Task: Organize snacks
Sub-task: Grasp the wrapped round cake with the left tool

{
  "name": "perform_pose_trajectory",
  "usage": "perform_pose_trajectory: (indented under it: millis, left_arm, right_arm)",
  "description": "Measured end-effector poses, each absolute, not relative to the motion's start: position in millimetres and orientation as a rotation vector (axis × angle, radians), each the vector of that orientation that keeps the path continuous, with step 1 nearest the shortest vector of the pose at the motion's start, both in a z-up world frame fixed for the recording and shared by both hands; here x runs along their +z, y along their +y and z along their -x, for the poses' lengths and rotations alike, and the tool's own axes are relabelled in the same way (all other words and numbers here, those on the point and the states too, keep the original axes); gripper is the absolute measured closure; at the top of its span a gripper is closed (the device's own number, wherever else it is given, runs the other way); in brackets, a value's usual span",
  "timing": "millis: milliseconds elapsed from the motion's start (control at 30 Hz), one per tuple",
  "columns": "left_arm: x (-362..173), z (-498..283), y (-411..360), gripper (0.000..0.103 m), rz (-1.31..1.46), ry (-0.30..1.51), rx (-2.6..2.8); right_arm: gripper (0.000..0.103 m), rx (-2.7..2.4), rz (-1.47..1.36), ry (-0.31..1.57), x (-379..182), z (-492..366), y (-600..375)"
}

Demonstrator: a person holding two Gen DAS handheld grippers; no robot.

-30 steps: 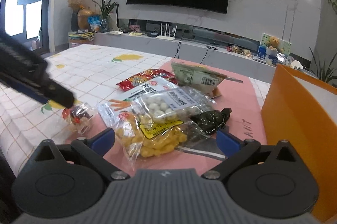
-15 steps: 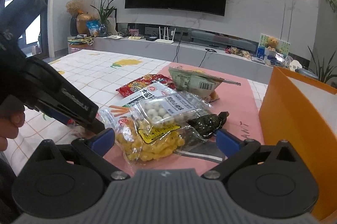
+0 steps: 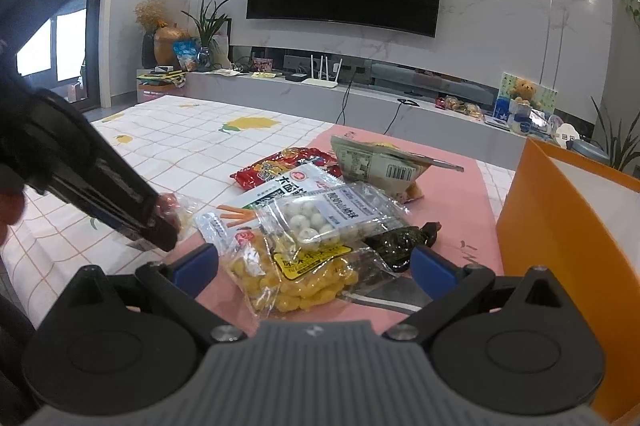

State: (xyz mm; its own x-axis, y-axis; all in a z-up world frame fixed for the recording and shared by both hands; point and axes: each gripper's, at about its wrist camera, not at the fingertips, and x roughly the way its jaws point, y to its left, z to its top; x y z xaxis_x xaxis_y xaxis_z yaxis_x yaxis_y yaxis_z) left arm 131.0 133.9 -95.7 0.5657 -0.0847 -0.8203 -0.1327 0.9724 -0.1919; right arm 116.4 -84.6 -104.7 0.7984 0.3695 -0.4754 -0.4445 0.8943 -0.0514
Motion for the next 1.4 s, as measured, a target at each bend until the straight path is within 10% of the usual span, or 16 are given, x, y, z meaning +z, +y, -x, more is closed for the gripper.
perform_pose_trajectory:
  millis: [1200, 1300, 1400]
  left_arm:
    - [-115, -129, 146, 0.078, 0.333, 1.067, -0.007]
    - [-115, -131, 150, 0.072, 0.368, 1.074, 0.002]
    - [-114, -133, 154, 0.042, 0.399, 1.078, 0.011]
  right_arm:
    - [0.003, 0.53, 0.167, 0.53, -139, -163, -54]
    - [0.003, 0.525, 0.188, 0.538, -140, -165, -51]
    - [0.003, 0.524, 0.192, 0.542, -140, -165, -51]
